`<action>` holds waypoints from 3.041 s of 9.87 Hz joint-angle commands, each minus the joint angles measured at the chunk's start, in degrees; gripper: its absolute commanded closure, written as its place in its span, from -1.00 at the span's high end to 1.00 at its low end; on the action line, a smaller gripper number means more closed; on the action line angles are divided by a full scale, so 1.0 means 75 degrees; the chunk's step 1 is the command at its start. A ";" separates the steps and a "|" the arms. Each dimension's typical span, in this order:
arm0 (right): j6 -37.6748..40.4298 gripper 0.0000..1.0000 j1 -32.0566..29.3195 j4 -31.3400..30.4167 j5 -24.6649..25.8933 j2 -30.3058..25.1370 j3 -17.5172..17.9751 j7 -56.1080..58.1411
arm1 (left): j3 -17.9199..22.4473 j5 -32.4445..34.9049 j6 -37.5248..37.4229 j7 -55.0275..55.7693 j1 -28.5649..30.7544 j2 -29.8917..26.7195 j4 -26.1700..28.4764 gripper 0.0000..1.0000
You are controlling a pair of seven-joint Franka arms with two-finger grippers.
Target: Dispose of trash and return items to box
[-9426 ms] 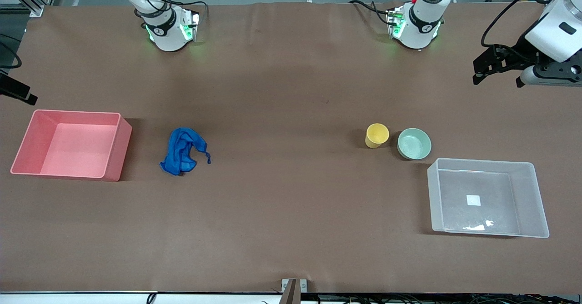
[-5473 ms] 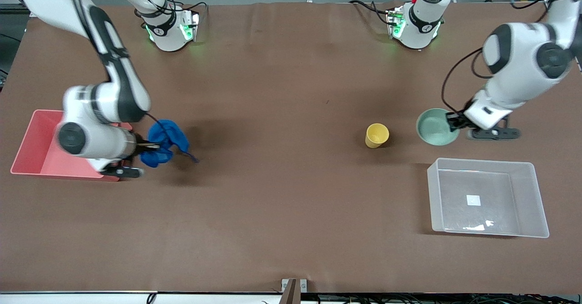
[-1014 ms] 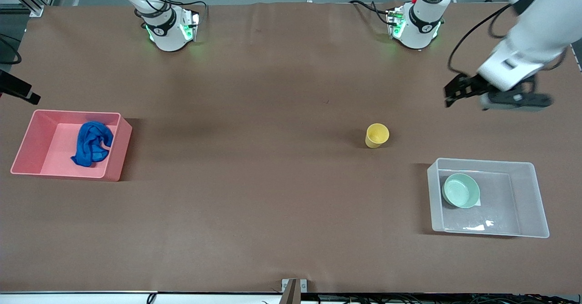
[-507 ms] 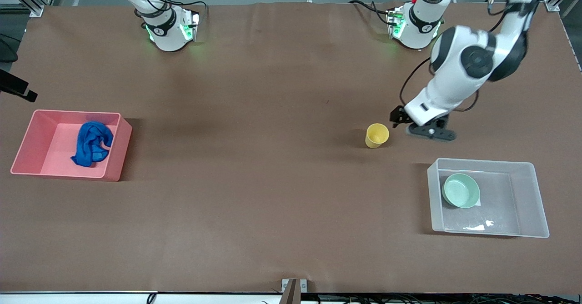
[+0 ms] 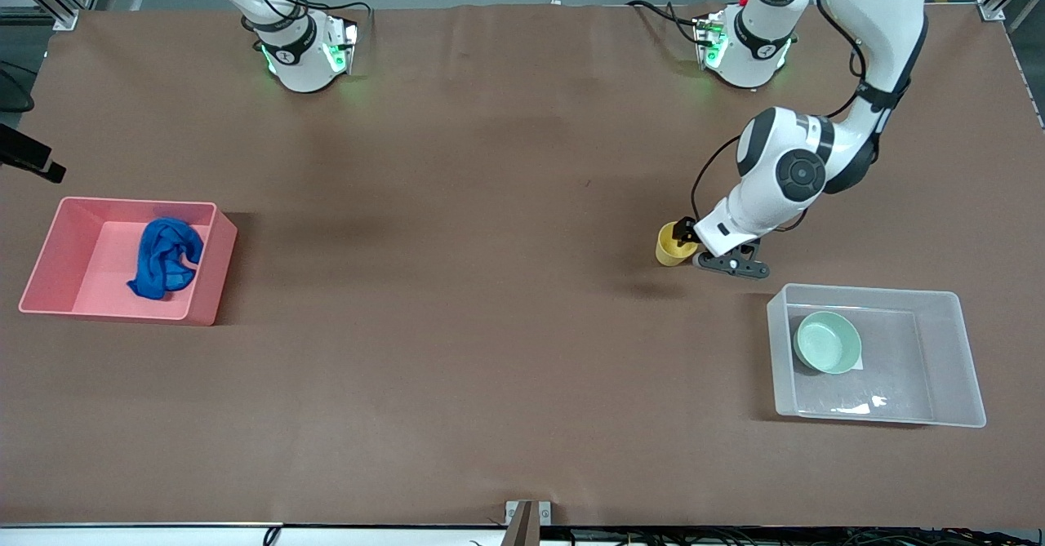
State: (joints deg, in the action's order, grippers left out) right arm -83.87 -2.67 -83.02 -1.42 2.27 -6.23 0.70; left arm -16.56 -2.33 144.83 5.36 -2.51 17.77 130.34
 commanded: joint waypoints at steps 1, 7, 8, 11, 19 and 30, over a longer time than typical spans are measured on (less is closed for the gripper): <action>0.0073 1.00 0.0016 0.0065 0.0107 0.0014 -0.0001 0.0059 | -0.0053 0.0018 0.0248 0.0094 0.0030 0.0126 0.0317 -0.68; 0.0084 1.00 -0.0008 0.0042 0.0084 0.0014 -0.0013 0.0059 | 0.0016 -0.0088 0.0248 0.0071 0.0112 -0.0352 0.0212 -0.98; 0.0084 1.00 -0.0008 0.0042 0.0072 0.0014 -0.0013 0.0059 | 0.0168 -0.0181 0.0224 0.0071 0.0136 -0.0656 0.0165 -0.98; 0.0084 1.00 -0.0019 0.0042 0.0060 0.0014 -0.0025 0.0071 | 0.1255 -0.0182 -0.1138 -0.0035 0.0124 -0.0906 -0.1222 -0.99; 0.0096 1.00 -0.0019 0.0030 0.0049 0.0014 -0.0037 0.0083 | 0.3355 -0.0978 -0.3314 -0.2256 0.0159 0.1986 -0.5739 -0.99; 0.0096 1.00 -0.0055 0.0018 0.0049 0.0025 -0.0048 0.0106 | 0.3580 -0.0898 -0.3093 -0.2660 0.0066 0.3010 -0.5589 0.46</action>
State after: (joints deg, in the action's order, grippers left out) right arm -83.61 -2.73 -83.08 -1.41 2.39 -6.63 0.72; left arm 9.92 -8.74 120.69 -13.80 -1.23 39.34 88.79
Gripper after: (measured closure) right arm 0.000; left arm 0.731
